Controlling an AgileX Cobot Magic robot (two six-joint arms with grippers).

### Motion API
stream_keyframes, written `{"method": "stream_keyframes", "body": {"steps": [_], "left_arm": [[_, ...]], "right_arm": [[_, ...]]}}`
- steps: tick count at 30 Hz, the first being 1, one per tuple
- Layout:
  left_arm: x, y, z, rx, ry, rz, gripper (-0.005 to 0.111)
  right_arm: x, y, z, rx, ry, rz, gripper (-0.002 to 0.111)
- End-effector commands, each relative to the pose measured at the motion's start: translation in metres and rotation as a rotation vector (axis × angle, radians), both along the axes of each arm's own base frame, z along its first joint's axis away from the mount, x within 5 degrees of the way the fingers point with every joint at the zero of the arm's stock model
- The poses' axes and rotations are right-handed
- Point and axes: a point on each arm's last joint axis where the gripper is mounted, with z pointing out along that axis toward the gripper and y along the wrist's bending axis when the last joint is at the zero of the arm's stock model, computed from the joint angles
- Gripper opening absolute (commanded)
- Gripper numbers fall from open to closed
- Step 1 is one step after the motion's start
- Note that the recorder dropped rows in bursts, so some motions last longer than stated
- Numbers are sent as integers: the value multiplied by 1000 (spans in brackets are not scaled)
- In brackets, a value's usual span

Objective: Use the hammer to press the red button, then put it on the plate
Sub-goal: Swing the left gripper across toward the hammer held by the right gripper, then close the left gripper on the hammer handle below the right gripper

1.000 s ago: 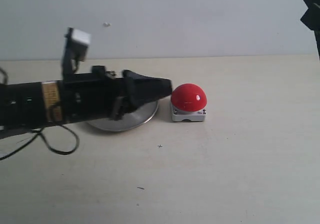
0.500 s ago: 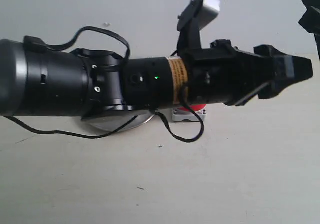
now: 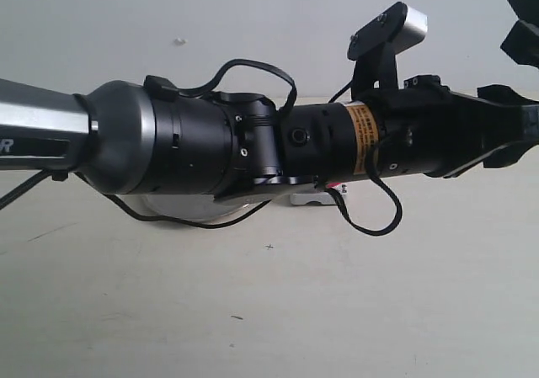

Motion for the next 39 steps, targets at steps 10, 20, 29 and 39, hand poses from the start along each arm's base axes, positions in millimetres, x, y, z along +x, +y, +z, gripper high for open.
{"method": "stream_keyframes", "body": {"steps": [10,20,29,39], "left_arm": [[-21,-13,10,-57,7,-88,53],[-23,-13,14,-97,52,-105,53],[-11,-11,9,-47,27,15,53],[-9,-13,13,-55,27,32,53]], "right_arm": [[-3,0,11,20,-89,6,0],[-3,1,11,30,-85,11,0],[-4,5,12,82,-91,70,0],[-4,8,12,87,-92,104,0]]}}
